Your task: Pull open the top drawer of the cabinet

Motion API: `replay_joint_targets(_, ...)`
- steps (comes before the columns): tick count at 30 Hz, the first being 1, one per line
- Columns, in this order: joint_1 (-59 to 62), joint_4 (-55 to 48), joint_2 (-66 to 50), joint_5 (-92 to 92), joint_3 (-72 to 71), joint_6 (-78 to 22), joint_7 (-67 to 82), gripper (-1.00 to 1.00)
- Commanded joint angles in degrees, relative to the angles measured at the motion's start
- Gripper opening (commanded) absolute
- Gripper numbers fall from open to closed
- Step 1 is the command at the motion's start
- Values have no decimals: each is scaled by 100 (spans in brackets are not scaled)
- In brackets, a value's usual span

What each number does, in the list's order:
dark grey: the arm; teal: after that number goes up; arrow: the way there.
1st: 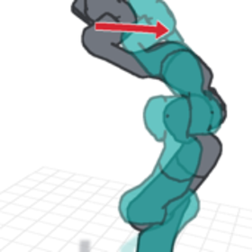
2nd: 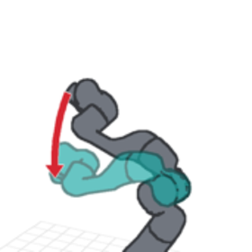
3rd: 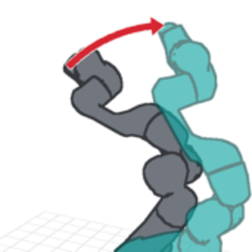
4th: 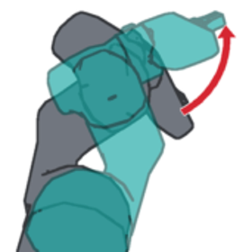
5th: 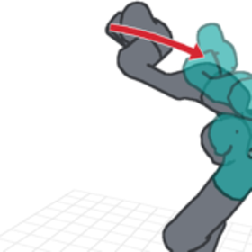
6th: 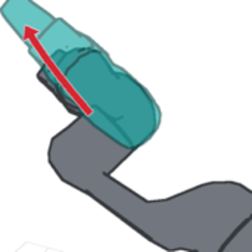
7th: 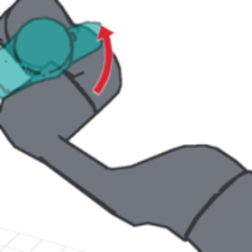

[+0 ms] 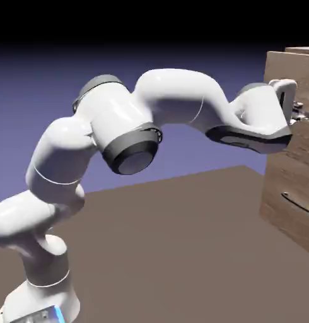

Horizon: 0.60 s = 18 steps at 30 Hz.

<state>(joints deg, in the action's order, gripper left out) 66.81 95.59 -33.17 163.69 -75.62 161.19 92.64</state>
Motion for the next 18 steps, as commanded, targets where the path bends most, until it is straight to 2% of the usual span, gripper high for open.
replay_joint_targets(1,208,171,81,42,-159,-31,-98,-100)
replay_joint_targets(9,1869,1284,456,228,-1548,-234,-581,-100)
replay_joint_targets(18,3737,2377,299,182,-3236,-407,-554,-100)
